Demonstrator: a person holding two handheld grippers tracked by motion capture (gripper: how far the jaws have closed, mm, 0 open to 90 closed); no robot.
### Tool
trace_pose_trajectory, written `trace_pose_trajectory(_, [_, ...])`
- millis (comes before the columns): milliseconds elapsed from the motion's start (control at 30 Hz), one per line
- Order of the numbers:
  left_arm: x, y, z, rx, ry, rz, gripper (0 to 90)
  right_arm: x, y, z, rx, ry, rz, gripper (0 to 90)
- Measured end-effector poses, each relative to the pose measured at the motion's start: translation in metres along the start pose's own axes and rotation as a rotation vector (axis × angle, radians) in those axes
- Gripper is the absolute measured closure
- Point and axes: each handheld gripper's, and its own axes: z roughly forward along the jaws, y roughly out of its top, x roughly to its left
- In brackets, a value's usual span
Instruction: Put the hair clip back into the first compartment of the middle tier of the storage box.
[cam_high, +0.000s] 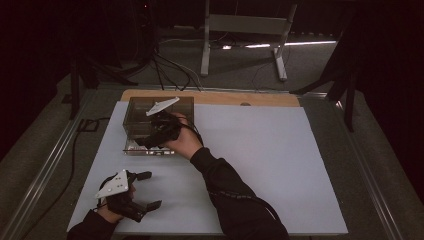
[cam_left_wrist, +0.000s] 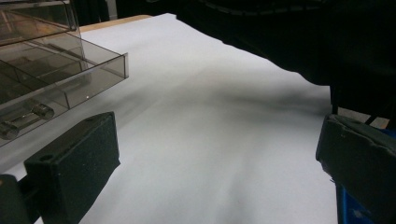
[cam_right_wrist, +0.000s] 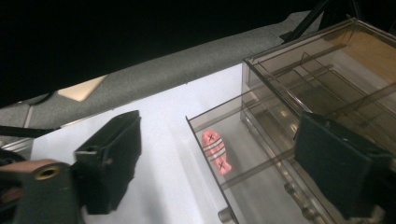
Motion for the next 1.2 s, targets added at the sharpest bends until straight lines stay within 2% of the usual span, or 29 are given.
trace_pose_trajectory(167, [0.0,0.0,0.002,0.003,-0.001,-0.005,0.4,-0.004,-0.005,-0.01,0.0,0.02,0.013,8.2])
trace_pose_trajectory(233, [0.0,0.0,0.002,0.005,-0.002,-0.001,0.4,-0.005,-0.008,-0.014,0.002,0.013,0.003,6.1])
trace_pose_trajectory(300, [0.0,0.0,0.004,0.006,-0.002,-0.001,0.4,-0.006,-0.01,-0.019,-0.001,0.019,0.008,1.0])
trace_pose_trajectory(367, [0.001,0.0,0.004,0.011,-0.004,-0.001,0.4,-0.008,-0.012,-0.024,-0.011,0.016,0.017,0.0])
trace_pose_trajectory(633, [0.0,0.0,0.003,0.006,-0.001,0.003,0.4,-0.013,-0.02,-0.043,-0.025,-0.026,0.01,0.0])
trace_pose_trajectory(1200, [0.0,-0.001,0.001,0.005,-0.003,0.004,0.4,-0.017,-0.049,-0.092,-0.08,-0.065,0.026,0.0])
